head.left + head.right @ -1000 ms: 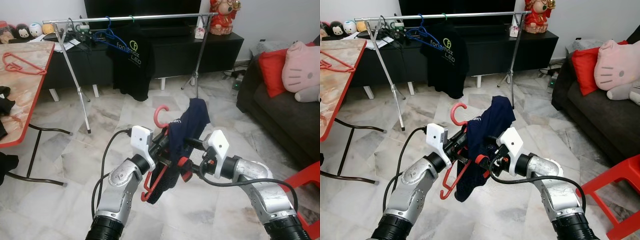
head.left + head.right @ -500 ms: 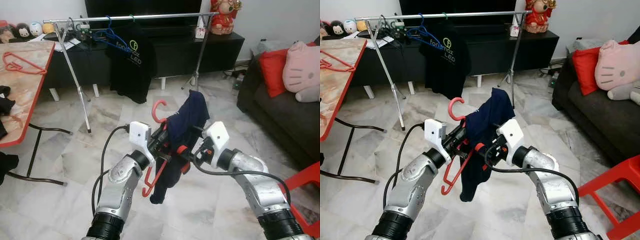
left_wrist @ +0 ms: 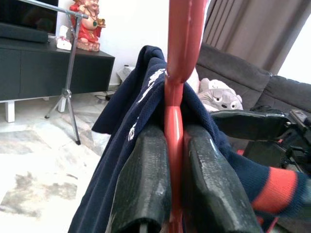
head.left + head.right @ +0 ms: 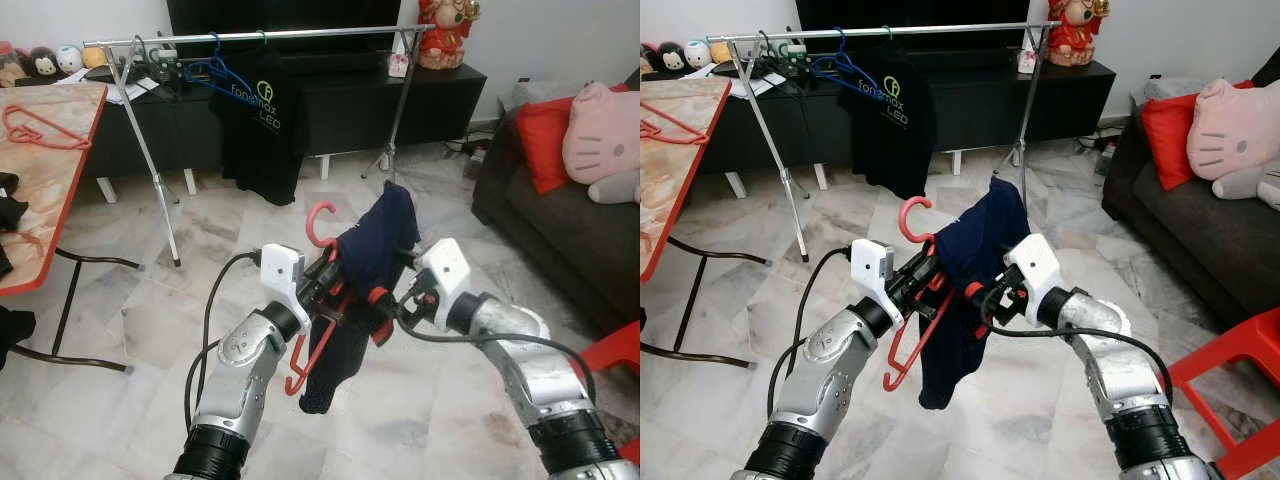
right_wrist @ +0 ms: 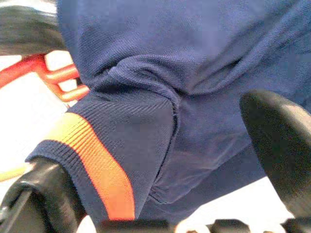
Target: Hang hanger
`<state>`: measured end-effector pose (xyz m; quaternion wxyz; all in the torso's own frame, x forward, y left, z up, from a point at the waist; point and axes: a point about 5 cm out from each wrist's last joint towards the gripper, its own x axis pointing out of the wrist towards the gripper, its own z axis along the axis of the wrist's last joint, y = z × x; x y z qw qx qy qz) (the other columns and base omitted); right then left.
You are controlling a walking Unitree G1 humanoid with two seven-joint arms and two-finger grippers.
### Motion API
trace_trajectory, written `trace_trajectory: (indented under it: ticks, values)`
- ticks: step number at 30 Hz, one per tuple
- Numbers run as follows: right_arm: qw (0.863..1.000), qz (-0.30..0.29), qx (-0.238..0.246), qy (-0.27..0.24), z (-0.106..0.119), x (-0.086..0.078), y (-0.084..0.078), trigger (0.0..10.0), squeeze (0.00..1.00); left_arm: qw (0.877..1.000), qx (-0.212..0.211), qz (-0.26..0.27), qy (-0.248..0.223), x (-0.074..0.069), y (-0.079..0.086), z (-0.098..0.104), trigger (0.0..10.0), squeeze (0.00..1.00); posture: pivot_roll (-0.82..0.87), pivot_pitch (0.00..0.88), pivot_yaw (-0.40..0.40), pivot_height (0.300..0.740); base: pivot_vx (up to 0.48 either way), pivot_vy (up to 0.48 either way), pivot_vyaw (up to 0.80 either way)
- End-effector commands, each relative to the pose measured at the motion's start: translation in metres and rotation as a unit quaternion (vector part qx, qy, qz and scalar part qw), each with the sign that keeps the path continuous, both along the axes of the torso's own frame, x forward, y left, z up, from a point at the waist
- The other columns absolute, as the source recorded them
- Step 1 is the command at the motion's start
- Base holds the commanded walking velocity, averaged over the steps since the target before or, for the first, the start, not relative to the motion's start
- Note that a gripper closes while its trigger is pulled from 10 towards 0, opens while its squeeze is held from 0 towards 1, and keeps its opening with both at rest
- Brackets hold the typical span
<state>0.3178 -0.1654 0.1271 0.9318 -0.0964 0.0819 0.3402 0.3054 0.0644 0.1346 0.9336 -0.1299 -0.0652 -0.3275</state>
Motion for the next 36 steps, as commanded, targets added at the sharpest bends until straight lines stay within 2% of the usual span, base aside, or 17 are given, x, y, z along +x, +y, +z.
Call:
trace_trajectory:
  ticks: [1, 6, 12, 15, 17, 21, 22, 23, 30, 36]
  values:
    - [1.0, -0.029, -0.006, 0.006, 0.0, 0.003, -0.011, 10.0, 1.0, 1.0, -0.016, -0.002, -0.025, 0.001, -0.002, 0.009, 10.0, 0.0, -0.07, 0.0, -0.068, 0.74, 0.0, 0.0, 0.0]
    - [1.0, -0.008, -0.005, 0.001, 0.001, 0.001, -0.004, 10.0, 1.0, 0.999, -0.019, -0.002, -0.026, 0.001, -0.003, 0.01, 10.0, 0.0, -0.07, 0.0, -0.068, 0.74, 0.0, 0.0, 0.0]
    - [1.0, 0.001, -0.013, 0.015, -0.004, -0.003, -0.005, 10.0, 1.0, 0.999, -0.02, 0.003, -0.026, 0.002, -0.001, 0.011, 10.0, 0.0, -0.07, 0.0, -0.071, 0.74, 0.0, 0.0, 0.0]
    - [0.998, 0.021, -0.044, 0.028, -0.012, -0.01, -0.004, 10.0, 1.0, 0.999, -0.023, 0.006, -0.026, 0.002, -0.001, 0.011, 10.0, 0.0, -0.07, 0.0, -0.071, 0.74, 0.0, 0.0, 0.0]
    - [0.996, 0.026, -0.084, 0.031, -0.019, -0.013, -0.006, 10.0, 1.0, 0.999, -0.024, 0.006, -0.026, 0.002, -0.001, 0.011, 10.0, 0.0, -0.07, 0.0, -0.071, 0.74, 0.0, 0.0, 0.0]
    - [0.994, -0.007, -0.102, 0.037, -0.025, -0.01, -0.012, 10.0, 0.98, 0.999, -0.025, 0.006, -0.026, 0.003, -0.001, 0.011, 10.0, 0.0, -0.07, 0.0, -0.071, 0.74, 0.0, 0.0, 0.0]
    - [0.993, -0.025, -0.11, 0.036, -0.026, -0.008, -0.015, 10.0, 0.03, 0.999, -0.025, 0.006, -0.026, 0.003, -0.002, 0.011, 10.0, 0.0, -0.07, 0.0, -0.071, 0.74, 0.0, 0.0, 0.0]
    - [0.993, -0.046, -0.102, 0.035, -0.026, -0.004, -0.017, 10.0, 0.0, 0.999, -0.025, 0.006, -0.025, 0.003, -0.001, 0.011, 10.0, 0.0, -0.07, 0.0, -0.071, 0.74, 0.0, 0.0, 0.0]
    - [0.994, -0.061, -0.087, 0.024, -0.022, -0.001, -0.015, 10.0, 0.0, 0.999, -0.028, 0.009, -0.025, 0.003, -0.001, 0.01, 10.0, 0.0, -0.07, 0.0, -0.073, 0.74, 0.0, 0.0, 0.0]
    - [0.99, -0.111, -0.083, 0.007, -0.018, 0.006, -0.025, 10.0, 0.0, 0.999, -0.028, 0.009, -0.025, 0.003, -0.001, 0.01, 10.0, 0.0, -0.07, 0.0, -0.071, 0.74, 0.0, 0.0, 0.0]
